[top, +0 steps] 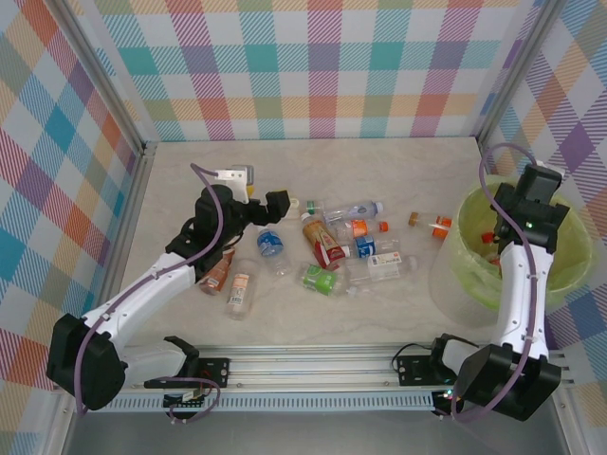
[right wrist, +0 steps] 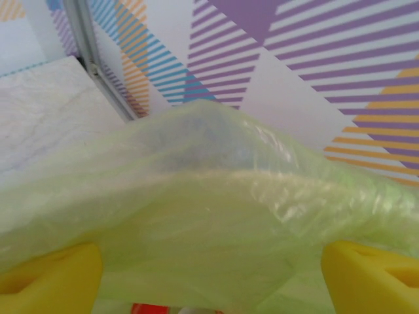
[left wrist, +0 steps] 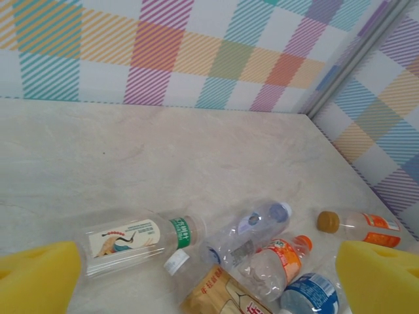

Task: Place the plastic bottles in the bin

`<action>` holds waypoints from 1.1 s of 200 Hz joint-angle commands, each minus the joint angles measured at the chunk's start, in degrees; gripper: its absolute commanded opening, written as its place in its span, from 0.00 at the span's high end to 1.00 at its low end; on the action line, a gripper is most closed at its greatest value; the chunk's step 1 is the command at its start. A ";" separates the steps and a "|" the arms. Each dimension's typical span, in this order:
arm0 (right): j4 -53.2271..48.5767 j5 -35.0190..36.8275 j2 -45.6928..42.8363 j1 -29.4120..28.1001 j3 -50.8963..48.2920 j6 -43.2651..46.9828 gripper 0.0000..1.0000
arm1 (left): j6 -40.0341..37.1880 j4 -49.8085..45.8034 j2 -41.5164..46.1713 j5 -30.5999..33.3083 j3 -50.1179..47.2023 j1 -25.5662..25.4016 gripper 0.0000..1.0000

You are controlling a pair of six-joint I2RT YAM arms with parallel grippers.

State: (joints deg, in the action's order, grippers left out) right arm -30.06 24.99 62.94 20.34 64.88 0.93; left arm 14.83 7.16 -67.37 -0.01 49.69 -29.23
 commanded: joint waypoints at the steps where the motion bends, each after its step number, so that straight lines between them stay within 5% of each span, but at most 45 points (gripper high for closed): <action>1: -2.78 -7.57 -2.40 0.32 2.05 -0.09 0.10 | 0.63 -1.52 1.69 4.97 -1.00 -0.22 0.00; 40: -13.36 -12.10 -4.76 0.32 3.26 -6.19 0.00 | 1.23 -2.27 2.34 6.64 -1.69 0.75 0.00; 81: -16.06 -16.02 -9.25 0.32 -1.98 -15.06 0.00 | 5.32 -10.27 2.50 11.81 0.83 2.38 0.00; 151: -6.82 -1.47 -4.30 0.38 -7.45 -16.83 0.00 | 15.93 -44.76 8.53 19.03 2.80 9.74 0.00; 220: 0.95 9.50 7.43 2.03 -2.86 -9.14 0.00 | 20.37 -48.44 11.86 9.64 -7.61 22.75 0.00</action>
State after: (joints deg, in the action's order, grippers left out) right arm -34.02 29.28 67.61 21.02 58.54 -11.38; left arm 33.15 -38.52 -55.81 14.57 43.92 -9.04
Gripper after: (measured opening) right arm 0.996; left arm 0.999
